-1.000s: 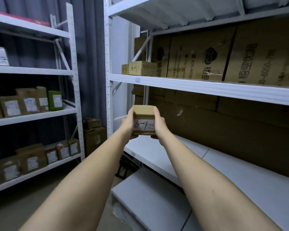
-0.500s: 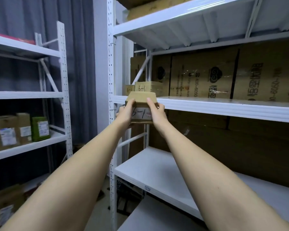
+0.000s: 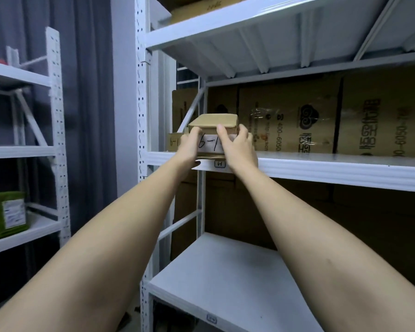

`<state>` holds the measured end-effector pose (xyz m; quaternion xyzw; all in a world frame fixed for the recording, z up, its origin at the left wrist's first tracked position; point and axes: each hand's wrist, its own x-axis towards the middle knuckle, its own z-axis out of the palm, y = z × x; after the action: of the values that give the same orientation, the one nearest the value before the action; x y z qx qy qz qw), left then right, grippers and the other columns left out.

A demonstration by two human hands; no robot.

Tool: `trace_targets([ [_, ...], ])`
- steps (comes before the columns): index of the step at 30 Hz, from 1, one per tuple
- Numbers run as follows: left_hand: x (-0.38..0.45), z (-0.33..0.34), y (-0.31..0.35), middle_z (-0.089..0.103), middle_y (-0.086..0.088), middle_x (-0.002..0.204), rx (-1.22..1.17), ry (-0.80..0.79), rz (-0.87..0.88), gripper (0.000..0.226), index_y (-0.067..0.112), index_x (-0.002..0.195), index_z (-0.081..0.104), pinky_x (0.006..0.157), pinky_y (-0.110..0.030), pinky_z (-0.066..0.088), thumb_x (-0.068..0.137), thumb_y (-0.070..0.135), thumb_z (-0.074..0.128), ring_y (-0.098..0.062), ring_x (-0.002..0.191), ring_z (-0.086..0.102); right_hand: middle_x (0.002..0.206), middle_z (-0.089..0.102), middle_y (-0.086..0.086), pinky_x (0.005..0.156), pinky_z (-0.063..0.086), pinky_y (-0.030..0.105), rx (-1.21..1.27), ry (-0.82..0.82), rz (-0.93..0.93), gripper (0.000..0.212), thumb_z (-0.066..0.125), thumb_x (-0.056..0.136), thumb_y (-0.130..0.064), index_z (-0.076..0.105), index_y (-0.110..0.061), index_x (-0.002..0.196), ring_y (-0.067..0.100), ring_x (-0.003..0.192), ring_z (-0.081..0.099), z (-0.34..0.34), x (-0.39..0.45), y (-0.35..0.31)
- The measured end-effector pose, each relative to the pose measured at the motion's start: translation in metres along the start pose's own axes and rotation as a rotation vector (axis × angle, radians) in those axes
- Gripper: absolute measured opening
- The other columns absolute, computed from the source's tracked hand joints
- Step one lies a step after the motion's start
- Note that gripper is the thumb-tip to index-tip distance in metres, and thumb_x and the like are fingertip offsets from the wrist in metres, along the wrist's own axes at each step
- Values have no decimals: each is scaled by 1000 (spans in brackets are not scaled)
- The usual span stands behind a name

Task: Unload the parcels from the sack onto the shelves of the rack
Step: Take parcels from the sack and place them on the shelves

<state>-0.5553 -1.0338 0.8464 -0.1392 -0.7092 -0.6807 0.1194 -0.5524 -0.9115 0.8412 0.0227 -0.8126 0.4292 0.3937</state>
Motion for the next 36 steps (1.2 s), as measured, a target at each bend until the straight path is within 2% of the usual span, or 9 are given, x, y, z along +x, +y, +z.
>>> trace_targets([
  [4, 37, 11, -3, 48, 2, 117, 77, -34, 89, 42, 17, 133, 41, 90, -35, 33, 99, 39, 28, -16, 111, 43, 147, 35, 8, 80, 33, 32, -65, 58, 14, 70, 33, 94, -63, 22, -21, 149, 29, 125, 45, 6, 31, 12],
  [8, 62, 19, -10, 47, 5, 86, 156, -38, 137, 26, 13, 100, 47, 76, -28, 30, 100, 28, 26, -6, 81, 43, 146, 36, 9, 81, 34, 37, -152, 71, 36, 70, 31, 93, -66, 22, -23, 148, 31, 125, 46, 14, 48, 26],
  [13, 95, 19, -23, 52, -4, 110, 268, -80, 160, 39, 9, 119, 50, 82, -32, 31, 98, 31, 26, -17, 94, 46, 144, 41, 10, 78, 33, 36, -304, 96, 59, 70, 29, 94, -66, 24, -22, 147, 33, 123, 49, 22, 66, 37],
  [15, 108, 18, -29, 53, -4, 104, 324, -85, 171, 36, 11, 110, 52, 77, -32, 32, 98, 31, 24, -14, 85, 46, 142, 43, 11, 77, 33, 36, -374, 100, 67, 70, 28, 94, -66, 25, -21, 147, 34, 122, 50, 26, 72, 40],
  [21, 143, 17, -38, 50, -8, 102, 358, -148, 179, 29, 13, 92, 49, 80, -32, 30, 99, 27, 24, -21, 90, 41, 142, 41, 12, 91, 39, 39, -434, 145, 101, 72, 28, 94, -66, 30, -17, 145, 34, 124, 49, 43, 86, 45],
  [25, 168, 11, -43, 51, -10, 100, 402, -186, 192, 31, 12, 87, 49, 76, -32, 30, 99, 27, 25, -23, 87, 42, 146, 34, 10, 84, 37, 37, -483, 155, 128, 73, 27, 95, -64, 31, -12, 145, 33, 124, 49, 55, 96, 43],
  [29, 193, 5, -50, 58, -16, 112, 478, -199, 198, 38, 9, 97, 60, 85, -35, 38, 97, 31, 29, -31, 101, 52, 149, 33, 12, 81, 34, 37, -530, 141, 143, 67, 28, 98, -57, 18, -18, 151, 35, 124, 49, 68, 108, 43],
  [32, 206, 2, -55, 63, -19, 109, 447, -219, 224, 27, 16, 77, 58, 96, -41, 47, 92, 29, 39, -37, 105, 58, 151, 30, 12, 78, 34, 36, -579, 161, 152, 66, 28, 99, -55, 7, -25, 154, 38, 120, 52, 75, 113, 45],
  [36, 230, -2, -67, 66, -15, 94, 395, -220, 237, 19, 20, 68, 58, 91, -49, 52, 81, 28, 46, -39, 97, 63, 145, 34, 12, 72, 33, 33, -651, 188, 132, 64, 29, 99, -53, 6, -30, 154, 37, 108, 56, 85, 116, 47],
])
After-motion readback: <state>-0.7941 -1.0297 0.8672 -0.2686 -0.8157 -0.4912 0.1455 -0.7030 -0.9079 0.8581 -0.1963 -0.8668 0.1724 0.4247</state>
